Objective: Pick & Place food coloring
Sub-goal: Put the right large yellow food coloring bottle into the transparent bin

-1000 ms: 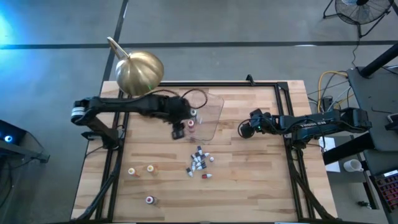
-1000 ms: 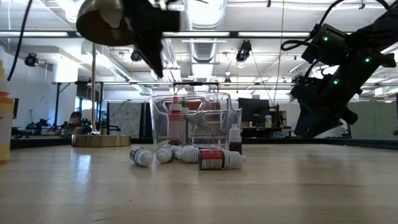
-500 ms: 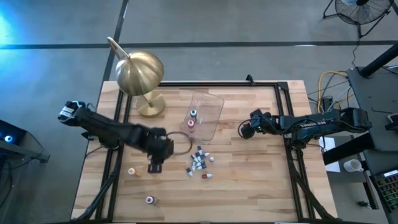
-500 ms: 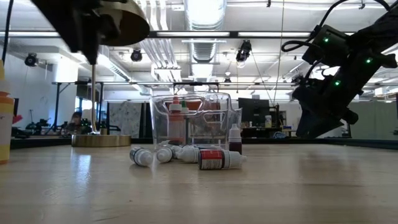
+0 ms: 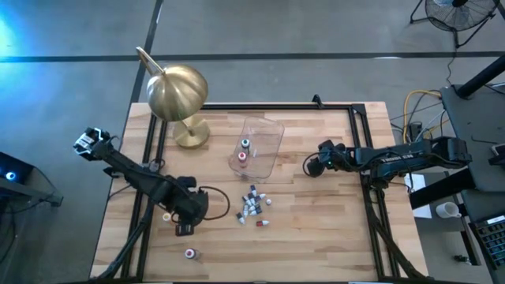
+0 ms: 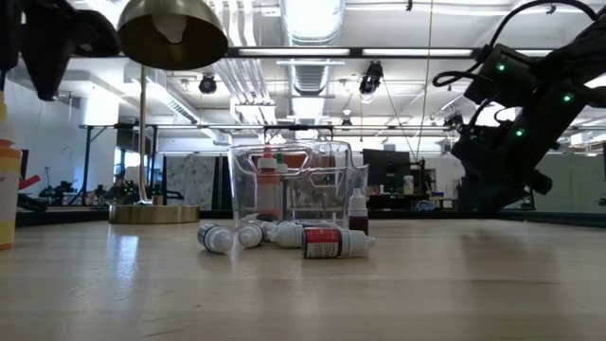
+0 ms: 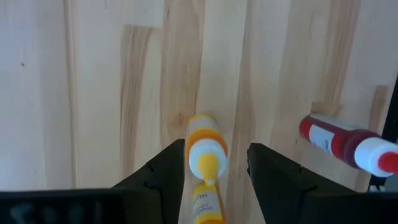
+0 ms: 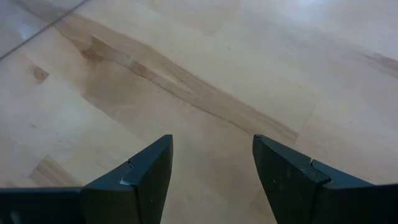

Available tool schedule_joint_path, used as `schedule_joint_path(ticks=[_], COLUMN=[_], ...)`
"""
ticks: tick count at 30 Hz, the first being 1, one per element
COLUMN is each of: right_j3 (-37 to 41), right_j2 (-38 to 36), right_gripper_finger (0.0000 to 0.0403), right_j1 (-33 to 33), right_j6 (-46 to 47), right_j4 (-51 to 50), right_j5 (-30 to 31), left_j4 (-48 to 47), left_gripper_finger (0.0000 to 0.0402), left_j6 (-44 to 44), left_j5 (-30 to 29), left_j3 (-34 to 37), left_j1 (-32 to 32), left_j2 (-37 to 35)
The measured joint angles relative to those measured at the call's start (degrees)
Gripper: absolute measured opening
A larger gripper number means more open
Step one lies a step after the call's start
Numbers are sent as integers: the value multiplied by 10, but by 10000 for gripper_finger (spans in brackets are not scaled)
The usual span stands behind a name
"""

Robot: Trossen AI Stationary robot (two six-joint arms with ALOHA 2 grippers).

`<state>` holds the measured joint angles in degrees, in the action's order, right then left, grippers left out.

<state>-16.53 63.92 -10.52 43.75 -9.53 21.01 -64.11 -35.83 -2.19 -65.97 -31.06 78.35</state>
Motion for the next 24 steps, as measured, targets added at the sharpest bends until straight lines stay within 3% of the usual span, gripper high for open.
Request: schedule_joint_path(ticks=[9, 24], right_j3=[12, 10], right_j2=[0, 0], right_gripper_finger=[215, 215], right_j1=[0, 0], right_j6=[56, 54], right_j4=[0, 0], right_j5=[0, 0], left_j4=[0, 56], left_gripper_finger=[147, 147], left_j6=[-12, -32], left_j5=[13, 14], left_j3=[31, 94], left_j1=[-8, -10], left_j2=[0, 0])
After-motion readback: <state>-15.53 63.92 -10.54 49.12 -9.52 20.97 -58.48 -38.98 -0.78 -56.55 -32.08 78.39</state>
